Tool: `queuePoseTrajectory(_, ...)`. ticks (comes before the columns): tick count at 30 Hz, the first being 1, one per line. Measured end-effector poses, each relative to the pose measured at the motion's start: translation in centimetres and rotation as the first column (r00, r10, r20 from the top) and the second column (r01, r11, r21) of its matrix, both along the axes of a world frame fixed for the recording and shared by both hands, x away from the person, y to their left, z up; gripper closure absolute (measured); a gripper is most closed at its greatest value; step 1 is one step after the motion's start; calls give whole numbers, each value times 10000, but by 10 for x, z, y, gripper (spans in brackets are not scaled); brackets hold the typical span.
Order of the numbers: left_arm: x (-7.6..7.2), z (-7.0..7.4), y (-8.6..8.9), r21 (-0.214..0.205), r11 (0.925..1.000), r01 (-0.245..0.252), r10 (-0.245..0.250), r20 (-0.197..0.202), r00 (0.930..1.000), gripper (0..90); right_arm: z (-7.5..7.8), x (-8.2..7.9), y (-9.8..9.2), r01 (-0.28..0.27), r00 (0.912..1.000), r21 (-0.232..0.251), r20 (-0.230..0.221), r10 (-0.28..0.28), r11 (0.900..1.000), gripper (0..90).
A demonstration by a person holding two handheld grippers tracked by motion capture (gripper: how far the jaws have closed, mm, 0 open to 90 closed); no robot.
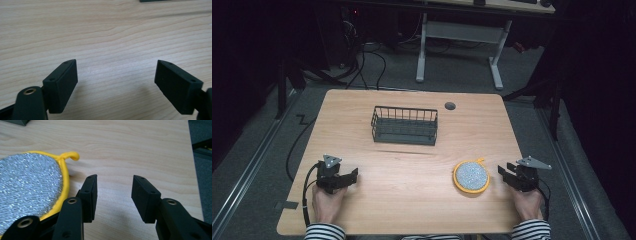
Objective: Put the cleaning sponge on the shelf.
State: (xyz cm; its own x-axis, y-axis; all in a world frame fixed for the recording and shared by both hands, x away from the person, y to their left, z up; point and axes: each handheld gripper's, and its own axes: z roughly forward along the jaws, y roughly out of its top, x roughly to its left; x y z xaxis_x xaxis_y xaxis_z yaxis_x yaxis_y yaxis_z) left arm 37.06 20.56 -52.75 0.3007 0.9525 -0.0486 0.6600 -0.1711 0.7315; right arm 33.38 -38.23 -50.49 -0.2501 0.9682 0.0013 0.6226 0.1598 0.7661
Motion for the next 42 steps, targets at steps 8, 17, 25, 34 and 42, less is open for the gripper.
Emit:
queuePoseTrajectory(8, 4, 13, -10, -72, 9989, 454, -453, 83, 9989, 187, 21, 0, 16, -516, 9979, -172, 377, 522, 9985, 570)
queuePoseTrajectory(17, 11, 30, -13, -419, 9973, 610, -602, 197, 9980, 189, 44, 10, 37, -1335, 9890, -49, 628, 1336, 9910, 574)
queuePoseTrajectory(25, 22, 44, -19, -646, 9947, 802, -786, 263, 9966, 200, 63, 29, 58, -2016, 9771, -175, 660, 2023, 9793, 574)
queuePoseTrajectory(34, 41, 62, -30, -899, 9915, 941, -906, 422, 9950, 217, 84, 59, 84, -2959, 9523, -35, 767, 2953, 9552, 573)
queuePoseTrajectory(42, 61, 77, -48, -844, 9895, 1177, -1141, 465, 9924, 221, 105, 84, 103, -3546, 9308, 97, 980, 3521, 9350, 571)
